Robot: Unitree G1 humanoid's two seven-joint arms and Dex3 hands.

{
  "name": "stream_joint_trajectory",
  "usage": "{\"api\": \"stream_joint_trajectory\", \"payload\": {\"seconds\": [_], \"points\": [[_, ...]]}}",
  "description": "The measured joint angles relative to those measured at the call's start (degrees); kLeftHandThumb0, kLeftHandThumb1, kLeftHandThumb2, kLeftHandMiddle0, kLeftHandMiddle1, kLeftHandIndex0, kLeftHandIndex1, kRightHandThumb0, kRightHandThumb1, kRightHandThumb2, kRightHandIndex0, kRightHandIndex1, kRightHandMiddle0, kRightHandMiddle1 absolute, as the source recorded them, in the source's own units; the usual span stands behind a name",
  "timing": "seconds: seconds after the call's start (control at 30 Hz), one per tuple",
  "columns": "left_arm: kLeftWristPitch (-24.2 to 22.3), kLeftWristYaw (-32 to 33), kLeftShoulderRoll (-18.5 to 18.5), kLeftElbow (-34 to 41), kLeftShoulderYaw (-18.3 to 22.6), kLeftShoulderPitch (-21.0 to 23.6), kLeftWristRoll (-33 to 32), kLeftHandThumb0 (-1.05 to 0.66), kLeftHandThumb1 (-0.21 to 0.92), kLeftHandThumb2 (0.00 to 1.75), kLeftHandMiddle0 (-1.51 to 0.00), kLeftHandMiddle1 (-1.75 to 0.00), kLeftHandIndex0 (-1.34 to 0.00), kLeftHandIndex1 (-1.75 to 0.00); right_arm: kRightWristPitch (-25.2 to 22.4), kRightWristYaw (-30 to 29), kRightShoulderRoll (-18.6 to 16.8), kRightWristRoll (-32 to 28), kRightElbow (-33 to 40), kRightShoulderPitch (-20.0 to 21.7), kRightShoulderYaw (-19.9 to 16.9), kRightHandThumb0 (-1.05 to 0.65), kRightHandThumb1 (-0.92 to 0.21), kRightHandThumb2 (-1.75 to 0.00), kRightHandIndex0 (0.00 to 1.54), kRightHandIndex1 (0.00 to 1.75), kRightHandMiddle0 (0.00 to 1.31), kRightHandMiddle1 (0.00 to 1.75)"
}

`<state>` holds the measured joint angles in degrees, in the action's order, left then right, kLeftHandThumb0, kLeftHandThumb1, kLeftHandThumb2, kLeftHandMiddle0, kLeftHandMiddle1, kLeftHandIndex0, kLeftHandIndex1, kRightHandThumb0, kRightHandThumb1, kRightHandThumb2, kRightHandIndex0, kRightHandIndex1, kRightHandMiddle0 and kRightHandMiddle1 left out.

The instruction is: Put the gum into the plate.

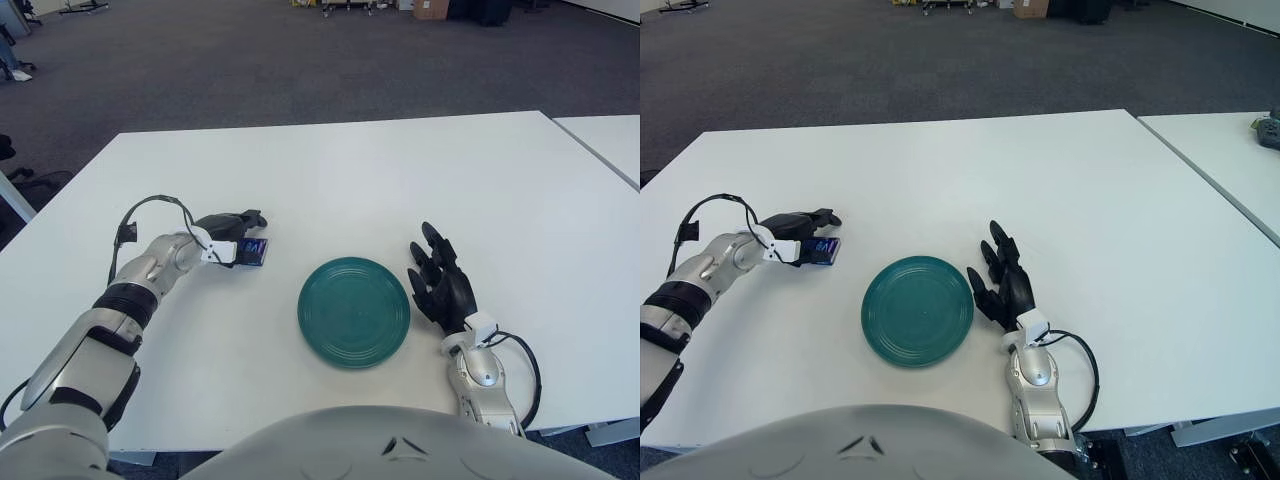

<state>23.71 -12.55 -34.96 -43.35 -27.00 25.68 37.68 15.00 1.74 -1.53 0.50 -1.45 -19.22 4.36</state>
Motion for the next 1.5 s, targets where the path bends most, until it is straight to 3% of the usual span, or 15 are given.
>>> {"api": "stream_joint_trajectory", "payload": {"seconds": [0.6, 1.07, 1.5], "points": [[1.2, 1.5, 0.4, -1.8, -2.3, 0.7, 0.0, -0.92, 0.92, 0.2, -0.26, -0.01, 0.0, -0.93, -0.9, 0.0, -0.2, -0.3, -1.5, 1.9, -1.4, -0.76, -0.92, -0.51, 0.27, 0.02, 0.0, 0.28], [0.1, 0.0, -1.0, 2.7, -2.6, -0.3, -0.2, -0.92, 0.92, 0.18, -0.23, 0.0, 0.0, -0.93, -0.7, 0.2, 0.0, -0.3, -2.0, 2.5, -1.7, -0.77, -0.92, -0.5, 0.31, 0.02, 0.0, 0.32], [-3.8, -5.9, -2.7, 8.1, -2.6, -0.9, -0.4, -0.89, 0.91, 0.11, -0.15, 0.0, 0.0, -0.77, -0.5, 1.2, 0.3, -1.1, -2.1, 2.5, -1.9, -0.77, -0.92, -0.52, 0.3, 0.0, 0.0, 0.3]]}}
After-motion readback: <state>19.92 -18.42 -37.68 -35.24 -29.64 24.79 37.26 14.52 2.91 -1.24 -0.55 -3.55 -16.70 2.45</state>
